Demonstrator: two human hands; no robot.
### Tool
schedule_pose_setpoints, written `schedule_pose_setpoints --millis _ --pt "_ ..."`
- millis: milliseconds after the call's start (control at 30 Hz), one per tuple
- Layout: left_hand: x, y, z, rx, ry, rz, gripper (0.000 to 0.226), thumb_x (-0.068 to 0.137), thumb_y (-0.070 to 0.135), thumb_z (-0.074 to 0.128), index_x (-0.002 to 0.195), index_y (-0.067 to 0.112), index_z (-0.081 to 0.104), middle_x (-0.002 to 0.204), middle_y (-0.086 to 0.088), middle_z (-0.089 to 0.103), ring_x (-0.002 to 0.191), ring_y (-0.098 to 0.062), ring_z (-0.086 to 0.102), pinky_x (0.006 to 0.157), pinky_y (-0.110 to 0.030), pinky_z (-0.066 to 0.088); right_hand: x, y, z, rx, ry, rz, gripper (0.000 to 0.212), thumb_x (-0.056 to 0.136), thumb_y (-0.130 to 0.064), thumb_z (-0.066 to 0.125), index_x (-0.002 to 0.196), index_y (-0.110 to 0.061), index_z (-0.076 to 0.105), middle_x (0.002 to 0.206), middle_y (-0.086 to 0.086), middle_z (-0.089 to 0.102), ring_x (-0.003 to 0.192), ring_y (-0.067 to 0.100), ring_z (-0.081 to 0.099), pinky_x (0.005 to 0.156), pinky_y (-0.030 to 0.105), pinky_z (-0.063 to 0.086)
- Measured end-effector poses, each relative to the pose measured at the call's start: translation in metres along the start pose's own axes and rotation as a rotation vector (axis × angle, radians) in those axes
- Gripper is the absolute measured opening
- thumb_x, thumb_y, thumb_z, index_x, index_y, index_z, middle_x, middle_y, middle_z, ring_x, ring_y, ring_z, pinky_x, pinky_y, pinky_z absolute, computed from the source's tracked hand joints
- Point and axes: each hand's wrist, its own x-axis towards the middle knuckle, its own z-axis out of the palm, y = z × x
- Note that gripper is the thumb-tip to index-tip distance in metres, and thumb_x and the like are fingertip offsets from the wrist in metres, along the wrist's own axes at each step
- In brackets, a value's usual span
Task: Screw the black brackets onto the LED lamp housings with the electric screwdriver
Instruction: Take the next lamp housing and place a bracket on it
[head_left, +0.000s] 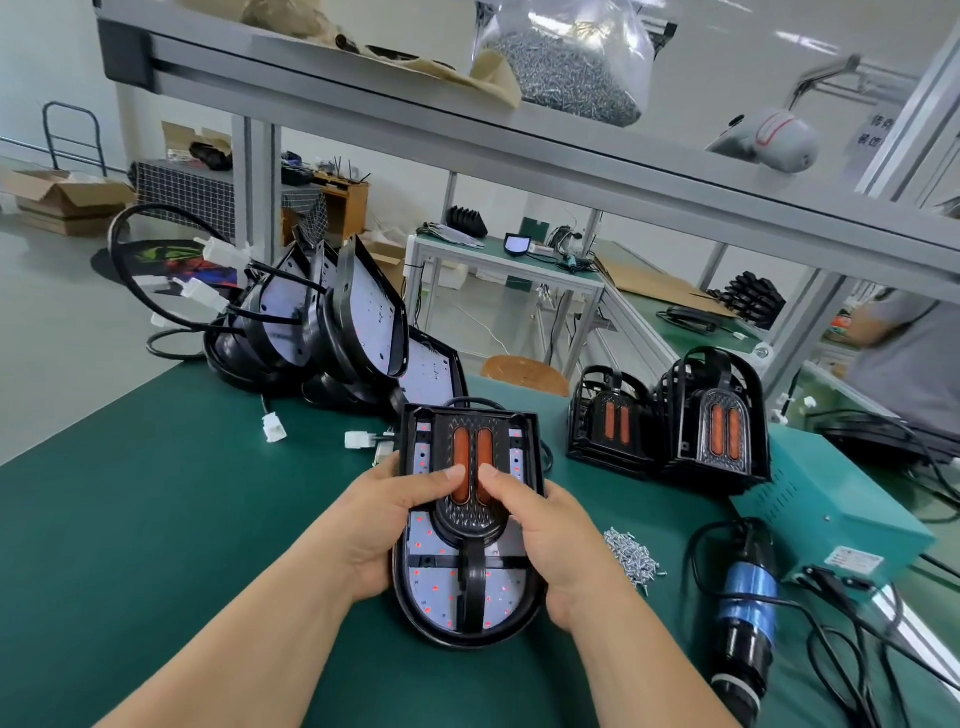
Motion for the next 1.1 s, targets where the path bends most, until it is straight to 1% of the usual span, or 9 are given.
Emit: schedule_pose_setpoints --millis 67,100,167,333,467,567,667,967,1100 --pt "-0.001 0.002 0.002 0.021 -0.014 0.025 0.055 0.068 0.007 0.072 0.122 0.006 0.061 0.108 -0.025 0.072 0.088 -0.039 0.072 0.071 -0.047 0.062 0.001 0.0 0.001 0.021 0.019 -0.021 0.039 0.083 -0.039 0.075 0.112 -0.012 0.071 0.1 0.009 0.077 0.091 0.025 0.075 0.079 0.036 0.061" --pt "-0.002 0.002 0.003 0.029 -0.026 0.033 0.056 0.068 0.005 0.072 0.123 0.008 0.06 0.109 -0.025 0.072 0.088 -0.038 0.072 0.072 -0.047 0.062 0.003 0.0 0.001 0.031 0.042 -0.039 0.041 0.082 -0.04 0.076 0.112 -0.011 0.071 0.1 0.01 0.077 0.092 0.026 0.075 0.082 0.04 0.061" --pt "-0.003 0.003 0.004 0.035 -0.049 0.039 0.056 0.068 0.004 0.071 0.123 0.009 0.06 0.108 -0.024 0.072 0.085 -0.037 0.073 0.069 -0.045 0.062 0.003 0.0 0.001 0.032 0.073 -0.072 0.037 0.083 -0.037 0.075 0.108 -0.01 0.072 0.099 0.011 0.077 0.093 0.03 0.074 0.091 0.049 0.057" --pt "-0.003 0.002 0.004 0.044 -0.069 0.031 0.055 0.069 0.004 0.072 0.123 0.01 0.061 0.108 -0.024 0.072 0.086 -0.037 0.073 0.069 -0.044 0.062 0.003 0.002 0.0 0.08 0.103 -0.115 0.031 0.086 -0.027 0.075 0.108 -0.005 0.072 0.101 0.015 0.076 0.096 0.035 0.073 0.092 0.054 0.056" --pt "-0.003 0.001 0.002 0.074 -0.107 0.016 0.058 0.074 0.013 0.079 0.127 0.023 0.059 0.115 -0.015 0.073 0.101 -0.034 0.072 0.076 -0.045 0.061 0.004 0.003 0.001 0.14 0.16 -0.163 0.028 0.083 -0.025 0.076 0.103 -0.005 0.073 0.097 0.016 0.076 0.096 0.037 0.072 0.087 0.049 0.059" --pt "-0.008 -0.004 0.0 0.228 -0.193 -0.052 0.081 0.064 0.023 0.091 0.133 0.029 0.049 0.119 -0.005 0.072 0.107 -0.027 0.071 0.083 -0.043 0.059 0.007 -0.001 -0.003 0.186 0.26 -0.193 0.03 0.082 -0.028 0.076 0.1 -0.005 0.072 0.094 0.014 0.077 0.089 0.033 0.074 0.082 0.045 0.06" --pt "-0.014 -0.012 -0.002 0.354 -0.211 -0.021 0.087 0.058 0.013 0.09 0.13 0.035 0.045 0.116 0.002 0.073 0.104 -0.019 0.072 0.076 -0.036 0.059 0.008 0.0 -0.003 0.236 0.35 -0.198 0.028 0.085 -0.03 0.075 0.097 -0.005 0.072 0.091 0.013 0.077 0.084 0.03 0.075 0.078 0.042 0.06" --pt "-0.011 -0.013 -0.002 0.43 -0.209 0.14 0.08 0.059 0.002 0.084 0.128 0.023 0.049 0.112 -0.003 0.074 0.101 -0.019 0.072 0.073 -0.027 0.057 0.01 0.005 -0.002 0.244 0.422 -0.169 0.039 0.084 -0.04 0.074 0.1 -0.005 0.072 0.091 0.01 0.078 0.087 0.03 0.075 0.083 0.046 0.06" --pt "-0.008 -0.012 -0.003 0.506 -0.171 0.192 0.085 0.057 0.007 0.087 0.13 0.026 0.049 0.115 0.002 0.073 0.107 -0.017 0.07 0.091 -0.035 0.056 0.009 0.003 -0.003 0.266 0.346 -0.167 0.035 0.084 -0.039 0.074 0.104 -0.01 0.072 0.095 0.008 0.078 0.089 0.028 0.075 0.083 0.044 0.059"
